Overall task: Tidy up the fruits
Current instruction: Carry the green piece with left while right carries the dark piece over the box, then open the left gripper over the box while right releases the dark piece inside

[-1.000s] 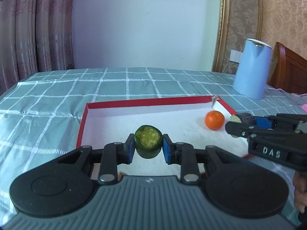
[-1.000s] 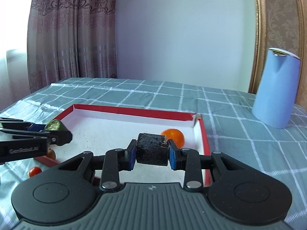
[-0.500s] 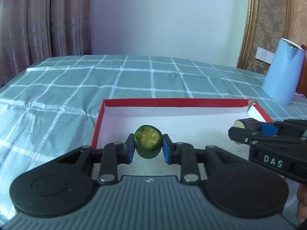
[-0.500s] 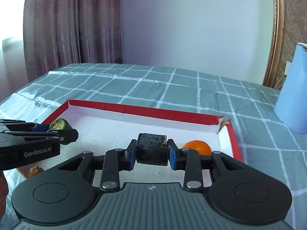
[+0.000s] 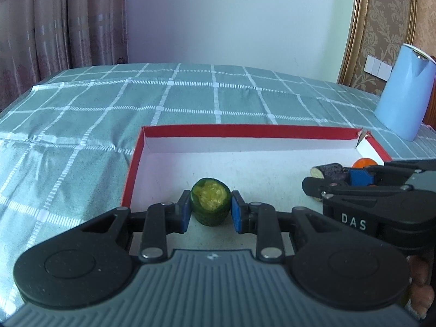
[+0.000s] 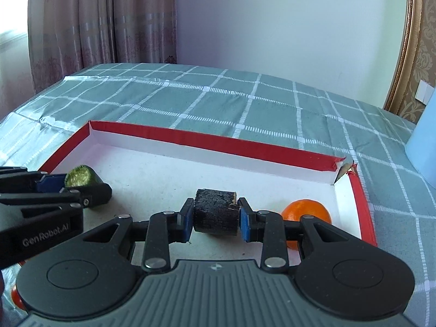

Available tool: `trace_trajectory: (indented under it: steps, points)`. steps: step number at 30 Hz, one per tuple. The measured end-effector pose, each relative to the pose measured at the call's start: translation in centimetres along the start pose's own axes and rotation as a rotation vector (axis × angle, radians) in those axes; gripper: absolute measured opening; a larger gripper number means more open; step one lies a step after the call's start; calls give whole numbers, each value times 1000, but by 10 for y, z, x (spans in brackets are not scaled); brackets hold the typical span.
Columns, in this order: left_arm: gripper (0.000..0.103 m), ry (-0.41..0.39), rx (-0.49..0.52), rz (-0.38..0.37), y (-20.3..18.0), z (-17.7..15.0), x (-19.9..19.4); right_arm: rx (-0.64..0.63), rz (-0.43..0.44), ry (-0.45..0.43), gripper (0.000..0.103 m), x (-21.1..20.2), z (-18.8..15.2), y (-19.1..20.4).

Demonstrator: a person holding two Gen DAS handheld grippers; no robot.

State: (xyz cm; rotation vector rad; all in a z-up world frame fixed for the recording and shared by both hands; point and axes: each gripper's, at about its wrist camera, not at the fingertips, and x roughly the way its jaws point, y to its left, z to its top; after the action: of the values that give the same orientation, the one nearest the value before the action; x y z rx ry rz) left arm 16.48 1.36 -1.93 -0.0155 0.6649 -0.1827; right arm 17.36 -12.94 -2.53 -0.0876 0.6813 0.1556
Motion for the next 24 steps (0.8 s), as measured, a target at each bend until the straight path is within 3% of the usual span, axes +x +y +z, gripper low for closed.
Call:
trace_trajectory:
  steps: [3, 8, 10, 17, 21, 24]
  points:
    - [28, 0, -5, -2, 1, 0, 0, -8, -1, -1, 32, 0, 1, 1]
    - [66, -21, 0, 27, 0, -2, -3, -6, 12, 13, 33, 1, 1, 0]
    - [77, -38, -2, 33, 0, -2, -6, -14, 14, 14, 33, 0, 1, 1]
    - [85, -59, -1, 41, 1, -3, -10, -3, 28, 13, 33, -1, -1, -1]
    - [88, -83, 0, 52, 2, -4, -15, 4, 14, -13, 51, -5, -3, -3]
    - [90, -101, -3, 47, 2, -5, -19, 10, 11, -30, 55, -9, -3, -5]
